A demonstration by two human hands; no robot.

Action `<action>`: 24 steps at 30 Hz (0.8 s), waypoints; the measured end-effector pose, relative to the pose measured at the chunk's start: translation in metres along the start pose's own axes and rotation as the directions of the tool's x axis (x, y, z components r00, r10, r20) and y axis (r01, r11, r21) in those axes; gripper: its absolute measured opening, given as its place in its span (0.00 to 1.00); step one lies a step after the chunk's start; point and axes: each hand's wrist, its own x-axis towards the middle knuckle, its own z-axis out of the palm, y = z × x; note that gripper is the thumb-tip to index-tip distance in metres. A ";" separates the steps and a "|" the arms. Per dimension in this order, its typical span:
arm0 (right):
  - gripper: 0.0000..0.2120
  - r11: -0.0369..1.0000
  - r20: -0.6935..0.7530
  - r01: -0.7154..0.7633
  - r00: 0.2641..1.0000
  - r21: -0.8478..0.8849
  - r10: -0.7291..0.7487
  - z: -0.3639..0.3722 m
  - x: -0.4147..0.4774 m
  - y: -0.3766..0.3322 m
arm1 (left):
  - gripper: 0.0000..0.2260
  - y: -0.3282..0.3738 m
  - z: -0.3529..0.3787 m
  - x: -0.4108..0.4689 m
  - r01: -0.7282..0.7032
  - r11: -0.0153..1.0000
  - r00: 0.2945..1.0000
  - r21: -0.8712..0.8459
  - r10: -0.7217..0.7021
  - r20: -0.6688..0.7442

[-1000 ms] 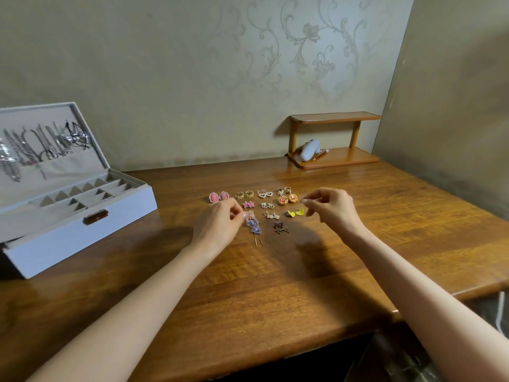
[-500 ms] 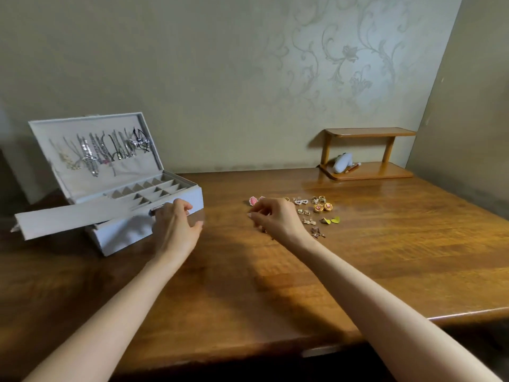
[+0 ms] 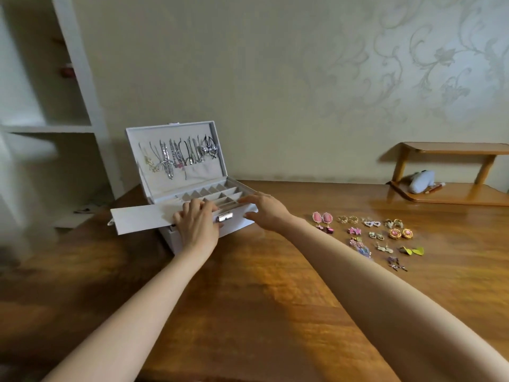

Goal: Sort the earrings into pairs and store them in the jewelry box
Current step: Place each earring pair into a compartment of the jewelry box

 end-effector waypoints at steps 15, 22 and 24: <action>0.16 0.996 -0.073 0.036 0.996 -0.080 -0.042 0.002 -0.008 -0.003 | 0.08 -0.008 -0.005 -0.001 -0.009 0.995 1.000 -0.095 0.007 -0.012; 0.15 0.996 -0.098 0.055 0.993 -0.073 -0.062 -0.007 -0.036 -0.001 | 0.08 -0.011 -0.010 -0.014 -0.093 0.988 0.996 -0.124 0.094 0.000; 0.15 0.995 -0.105 0.064 0.992 -0.076 -0.072 -0.011 -0.044 0.000 | 0.08 -0.012 -0.013 -0.019 -0.129 0.982 0.991 -0.135 0.132 0.012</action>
